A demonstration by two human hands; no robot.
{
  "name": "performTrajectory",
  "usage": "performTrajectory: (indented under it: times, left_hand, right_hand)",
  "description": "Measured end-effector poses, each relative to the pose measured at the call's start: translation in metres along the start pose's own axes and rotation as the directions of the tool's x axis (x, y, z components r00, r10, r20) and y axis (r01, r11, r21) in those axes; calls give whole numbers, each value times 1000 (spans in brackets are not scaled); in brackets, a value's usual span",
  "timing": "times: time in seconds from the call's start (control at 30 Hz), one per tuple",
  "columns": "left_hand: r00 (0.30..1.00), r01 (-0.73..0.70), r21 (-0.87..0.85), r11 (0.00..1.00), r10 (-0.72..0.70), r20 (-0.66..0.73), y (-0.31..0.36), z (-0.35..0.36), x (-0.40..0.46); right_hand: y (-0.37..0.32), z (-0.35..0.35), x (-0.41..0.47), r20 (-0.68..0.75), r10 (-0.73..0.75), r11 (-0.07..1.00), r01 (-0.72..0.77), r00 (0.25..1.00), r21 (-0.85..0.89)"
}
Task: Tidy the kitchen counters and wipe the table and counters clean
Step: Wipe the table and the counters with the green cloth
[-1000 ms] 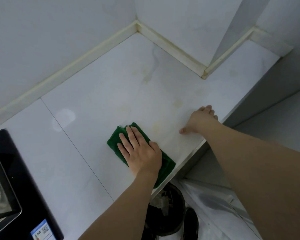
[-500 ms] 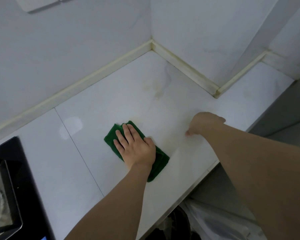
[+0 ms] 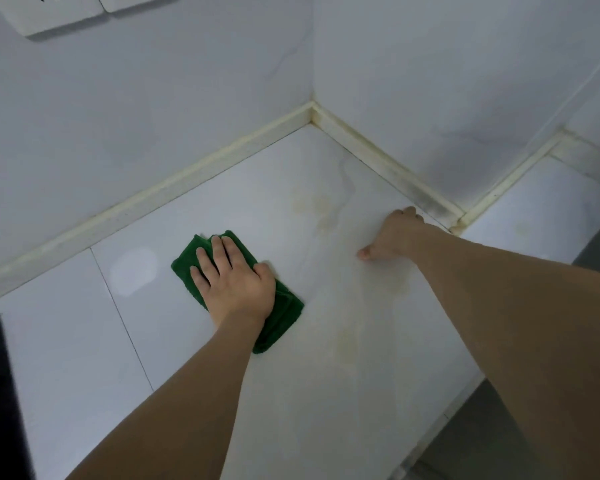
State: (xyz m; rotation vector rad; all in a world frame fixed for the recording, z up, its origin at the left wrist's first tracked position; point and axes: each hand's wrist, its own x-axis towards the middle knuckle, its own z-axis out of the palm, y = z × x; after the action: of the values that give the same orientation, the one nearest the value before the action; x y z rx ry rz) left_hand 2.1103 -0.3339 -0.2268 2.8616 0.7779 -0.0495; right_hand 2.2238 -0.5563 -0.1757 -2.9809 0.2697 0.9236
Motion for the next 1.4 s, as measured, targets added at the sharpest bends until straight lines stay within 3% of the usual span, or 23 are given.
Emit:
performTrajectory:
  times: [0.1,0.23,0.43,0.93,1.1,1.23,1.4]
  left_hand:
    - [1000,-6,-2,1000,6,-7,0,-3,20]
    - [1000,-3,5,1000,3,1,-1,-5,45]
    - [1000,2,3,1000,-2,-3,-5,-11,82]
    - [999,-42,70,997,41,15,-8,-21,131]
    - [989,-147,69,987,145,31,20,-14,129]
    - [990,-136,59,989,134,33,21,-13,130]
    - [992,-124,48,991,124,18,24,-9,116]
  right_hand:
    - [-5,-3,12,58,21,999,-18,998,-45]
    - [-19,-12,31,174,16,971,26,985,-239]
    - [-36,-12,59,290,119,934,-8,950,-358]
    - [-23,-12,58,224,4,947,68,975,-313]
    - [-18,-11,48,181,-28,971,70,983,-229]
    - [-9,-10,31,117,-61,989,76,991,-129]
    - [-18,-11,49,183,-27,977,65,983,-204]
